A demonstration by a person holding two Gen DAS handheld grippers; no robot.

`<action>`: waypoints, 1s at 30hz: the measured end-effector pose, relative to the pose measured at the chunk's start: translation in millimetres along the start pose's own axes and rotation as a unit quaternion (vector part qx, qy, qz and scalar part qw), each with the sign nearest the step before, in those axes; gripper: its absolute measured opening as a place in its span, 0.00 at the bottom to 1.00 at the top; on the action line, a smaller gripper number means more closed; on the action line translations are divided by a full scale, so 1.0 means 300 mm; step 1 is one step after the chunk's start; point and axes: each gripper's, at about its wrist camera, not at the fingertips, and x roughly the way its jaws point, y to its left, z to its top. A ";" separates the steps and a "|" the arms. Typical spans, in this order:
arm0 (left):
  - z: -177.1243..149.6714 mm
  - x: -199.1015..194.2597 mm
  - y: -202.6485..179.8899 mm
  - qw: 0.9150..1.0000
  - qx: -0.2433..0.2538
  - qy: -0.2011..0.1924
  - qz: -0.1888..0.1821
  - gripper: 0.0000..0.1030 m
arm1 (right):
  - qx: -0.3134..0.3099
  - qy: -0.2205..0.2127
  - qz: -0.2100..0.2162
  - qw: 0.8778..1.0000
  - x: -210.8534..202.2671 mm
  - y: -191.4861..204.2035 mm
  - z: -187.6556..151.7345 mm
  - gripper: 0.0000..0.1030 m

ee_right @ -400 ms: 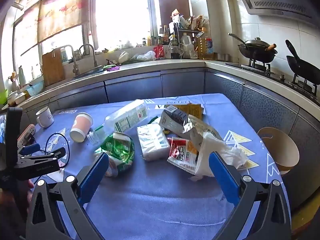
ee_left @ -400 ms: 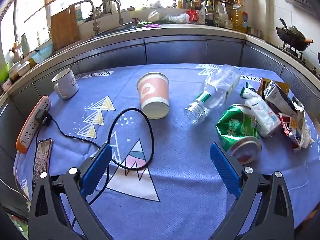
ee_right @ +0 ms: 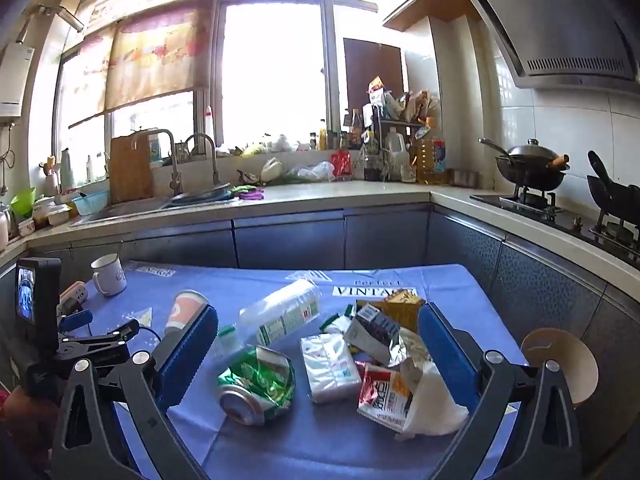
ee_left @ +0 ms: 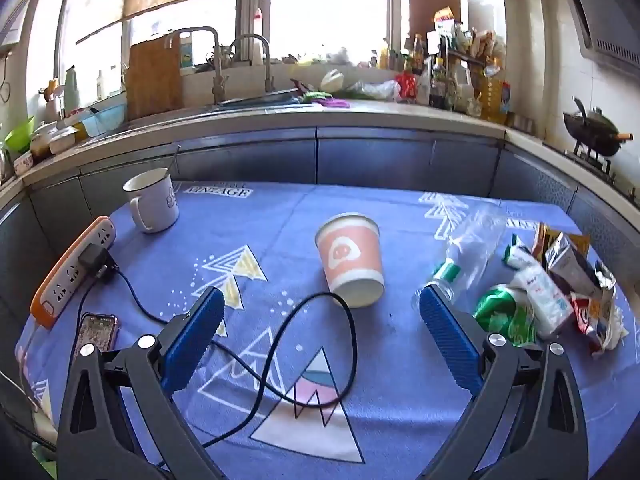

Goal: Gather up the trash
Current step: 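Move both tools toward the pink paper cup and crushed green can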

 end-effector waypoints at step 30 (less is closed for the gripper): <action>0.021 0.105 0.083 0.998 0.006 0.064 0.014 0.94 | 0.073 0.126 0.027 0.989 0.146 0.033 -0.144 0.97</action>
